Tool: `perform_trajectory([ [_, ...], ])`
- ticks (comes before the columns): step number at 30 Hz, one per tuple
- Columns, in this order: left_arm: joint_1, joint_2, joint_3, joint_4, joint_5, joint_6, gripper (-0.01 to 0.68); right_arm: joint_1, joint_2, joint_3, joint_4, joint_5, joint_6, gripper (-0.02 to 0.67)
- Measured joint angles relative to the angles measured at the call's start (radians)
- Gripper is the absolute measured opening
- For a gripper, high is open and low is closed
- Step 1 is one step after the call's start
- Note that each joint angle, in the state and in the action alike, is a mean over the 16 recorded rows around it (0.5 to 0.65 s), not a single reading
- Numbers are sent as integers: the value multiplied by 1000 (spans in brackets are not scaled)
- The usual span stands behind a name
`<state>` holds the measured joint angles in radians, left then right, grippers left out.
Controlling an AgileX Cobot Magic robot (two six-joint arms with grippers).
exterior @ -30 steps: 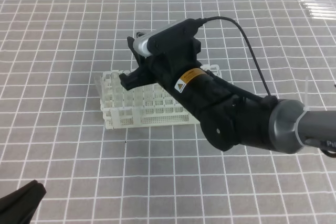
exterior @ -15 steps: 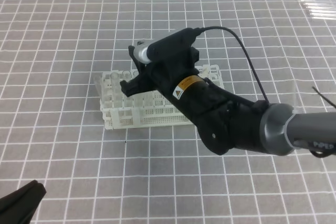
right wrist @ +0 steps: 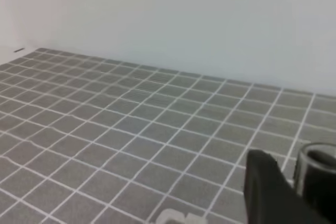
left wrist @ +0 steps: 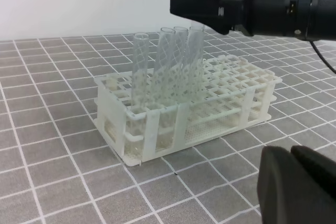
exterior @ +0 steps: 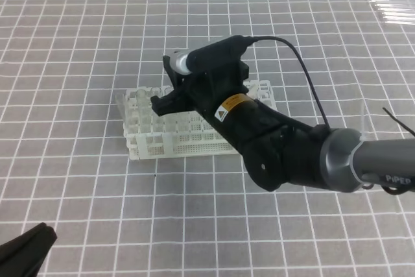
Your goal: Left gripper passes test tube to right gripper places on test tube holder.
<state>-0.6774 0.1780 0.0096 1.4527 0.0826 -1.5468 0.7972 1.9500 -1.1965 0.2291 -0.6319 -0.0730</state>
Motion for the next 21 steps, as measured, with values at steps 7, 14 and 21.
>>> perform_trajectory([
  [7,0,0,0,0,0,0,-1,0,-5,0,20,32,9,232],
  [14,0,0,0,0,0,0,-1,0,-55,0,21,105,-18,337],
  [21,0,0,-1,0,-1,0,-1,0,-164,0,20,210,-81,349],
])
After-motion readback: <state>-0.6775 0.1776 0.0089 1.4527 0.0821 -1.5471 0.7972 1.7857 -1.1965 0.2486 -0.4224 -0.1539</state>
